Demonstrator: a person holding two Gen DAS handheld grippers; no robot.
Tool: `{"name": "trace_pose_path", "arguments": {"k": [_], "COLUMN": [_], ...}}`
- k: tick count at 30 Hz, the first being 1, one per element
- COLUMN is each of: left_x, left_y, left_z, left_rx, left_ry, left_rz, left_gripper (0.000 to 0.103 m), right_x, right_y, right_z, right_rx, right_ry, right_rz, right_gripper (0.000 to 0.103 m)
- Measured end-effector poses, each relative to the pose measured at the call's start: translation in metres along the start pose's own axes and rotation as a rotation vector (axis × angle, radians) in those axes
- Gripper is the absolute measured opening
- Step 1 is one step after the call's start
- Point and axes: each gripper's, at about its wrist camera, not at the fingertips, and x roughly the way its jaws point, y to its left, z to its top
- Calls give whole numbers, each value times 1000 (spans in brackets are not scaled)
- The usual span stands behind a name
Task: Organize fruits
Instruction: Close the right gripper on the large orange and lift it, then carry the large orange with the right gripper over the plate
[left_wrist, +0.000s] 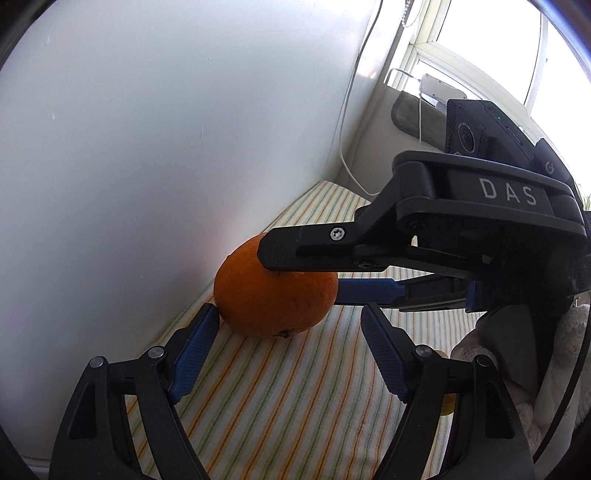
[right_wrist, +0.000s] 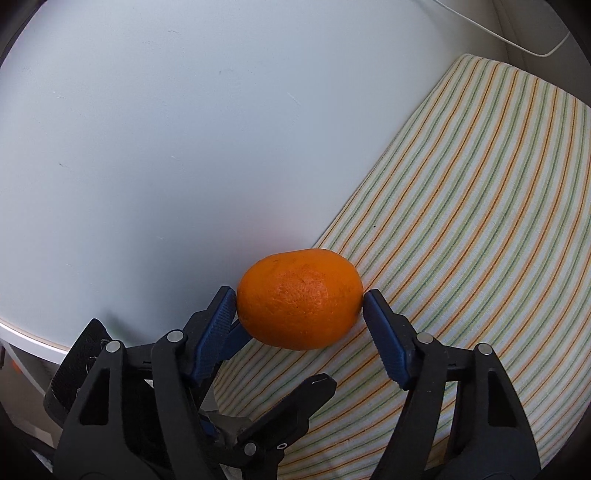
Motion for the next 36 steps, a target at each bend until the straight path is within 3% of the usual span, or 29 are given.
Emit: {"name": "trace_pose_path", "arguments": {"k": [10, 20, 27, 36], "left_x": [6, 6, 2, -14], "left_y": [8, 9, -8, -43], "left_z": [-4, -3, 1, 2], "left_rx": [-19, -16, 18, 82], "left_ry": [17, 23, 9, -20], "left_rz": [40, 24, 11, -49], "left_gripper": [72, 68, 68, 68], "right_x": [-9, -6, -13, -60], "right_y": [-1, 13, 9, 7], "right_z": [-9, -31, -43, -70], "right_rx": [-13, -39, -33, -31], "right_ry": [-16, -35, -58, -139], "right_rz": [0, -23, -21, -32], "right_gripper": [73, 72, 72, 72]}}
